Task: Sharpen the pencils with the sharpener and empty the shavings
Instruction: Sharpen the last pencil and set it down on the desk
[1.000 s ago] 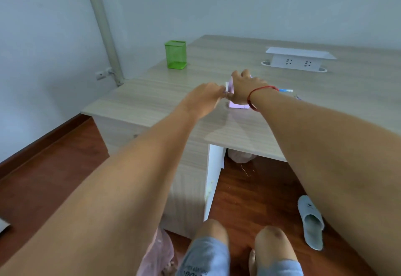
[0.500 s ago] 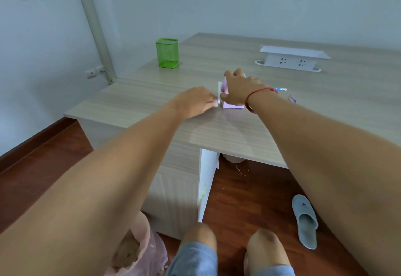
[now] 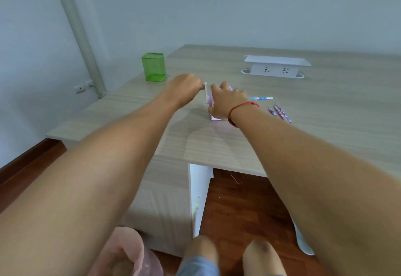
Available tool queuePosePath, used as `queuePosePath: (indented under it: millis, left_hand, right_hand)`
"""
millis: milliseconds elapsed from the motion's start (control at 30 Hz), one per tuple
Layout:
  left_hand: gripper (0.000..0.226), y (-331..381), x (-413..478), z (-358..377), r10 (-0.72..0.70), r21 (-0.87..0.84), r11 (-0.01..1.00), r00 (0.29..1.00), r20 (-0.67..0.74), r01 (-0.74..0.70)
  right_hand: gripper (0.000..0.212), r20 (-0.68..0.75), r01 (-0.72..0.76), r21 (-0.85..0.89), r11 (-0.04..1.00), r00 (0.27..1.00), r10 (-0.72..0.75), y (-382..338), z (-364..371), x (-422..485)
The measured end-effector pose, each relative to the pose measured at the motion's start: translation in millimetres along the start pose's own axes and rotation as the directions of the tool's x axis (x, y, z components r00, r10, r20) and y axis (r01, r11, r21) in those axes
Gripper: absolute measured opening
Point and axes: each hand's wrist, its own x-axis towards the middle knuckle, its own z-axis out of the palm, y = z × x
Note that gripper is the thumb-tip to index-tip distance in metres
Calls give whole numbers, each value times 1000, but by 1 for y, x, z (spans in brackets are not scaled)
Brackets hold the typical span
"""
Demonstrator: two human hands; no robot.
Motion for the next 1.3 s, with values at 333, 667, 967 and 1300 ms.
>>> queuePosePath:
  millis: [333, 667, 967, 1300]
  left_hand:
    - [26, 26, -55, 12, 66, -241, 967, 996, -67, -81]
    - [30, 28, -23, 41, -176, -228, 944, 950, 259, 237]
    - [28, 33, -33, 49, -288, -371, 863, 937, 200, 344]
    - [22, 41, -67, 36, -388, -540, 739, 910, 146, 402]
  right_hand:
    - [50, 60, -22, 32, 999, 998, 20, 1, -2, 5]
    - [49, 13, 43, 17, 999, 999, -44, 8, 2, 5]
    - [49, 61, 21, 44, 999, 998, -24, 4, -7, -3]
    - [83, 193, -45, 120, 992, 981, 21, 13, -33, -36]
